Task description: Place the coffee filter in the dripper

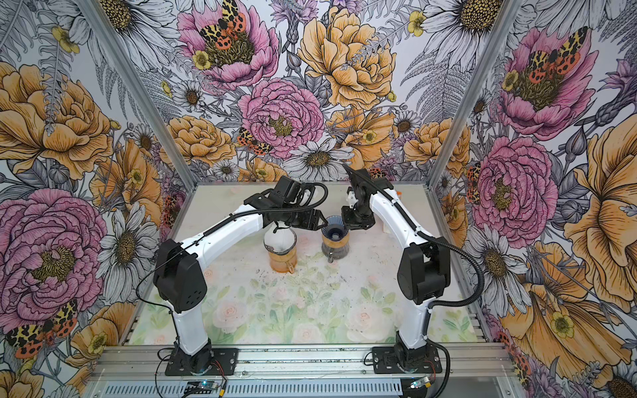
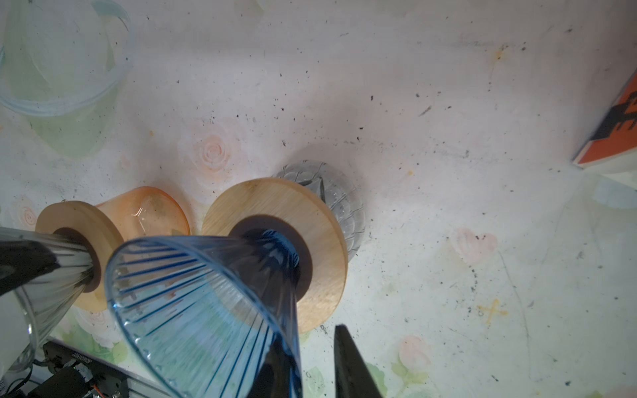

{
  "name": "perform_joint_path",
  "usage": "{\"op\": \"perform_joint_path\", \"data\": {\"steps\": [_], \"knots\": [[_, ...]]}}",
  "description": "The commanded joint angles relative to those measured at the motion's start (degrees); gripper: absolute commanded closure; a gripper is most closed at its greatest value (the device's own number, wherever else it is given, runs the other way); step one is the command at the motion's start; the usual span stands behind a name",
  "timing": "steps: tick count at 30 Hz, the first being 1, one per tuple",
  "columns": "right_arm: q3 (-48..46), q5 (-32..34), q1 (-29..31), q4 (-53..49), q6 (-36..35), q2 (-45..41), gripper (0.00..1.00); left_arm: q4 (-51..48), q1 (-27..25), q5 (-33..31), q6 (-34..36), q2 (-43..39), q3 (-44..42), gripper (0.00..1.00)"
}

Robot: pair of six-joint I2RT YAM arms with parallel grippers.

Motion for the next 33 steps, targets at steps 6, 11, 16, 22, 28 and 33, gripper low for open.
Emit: {"op": "perform_joint_path", "data": {"steps": [6, 11, 16, 22, 28, 33], "knots": [[-2.3, -1.5, -0.5, 6.0, 1.6, -3.8, 0.76, -1.0, -0.6, 1.3, -0.4, 1.4, 2.2, 0.38], [-2.9, -2.1, -0.3, 7.1, 2.5, -3.6, 0.77, -1.0, -0.7, 1.0, -0.3, 2.5, 3.0, 0.46], [-2.9, -1.4, 0.5, 7.3, 3.1, -3.6, 0.78, -1.7, -0.7, 0.8, -0.1, 4.1, 5.0, 0.51], [-3.9, 1.4, 1.3, 7.2, 4.1, -3.9, 0.79, -2.3, -0.8, 1.1, -0.4, 5.5, 6.5, 0.54], [-4.8, 3.1, 1.7, 7.2, 4.6, -4.2, 0.81, -2.7, -1.4, 0.4, -0.8, 6.6, 7.5, 0.57], [-4.8, 4.2, 1.7, 7.5, 4.8, -4.4, 0.82, -3.1, -1.7, -0.1, -1.6, 7.9, 8.8, 0.62]]}}
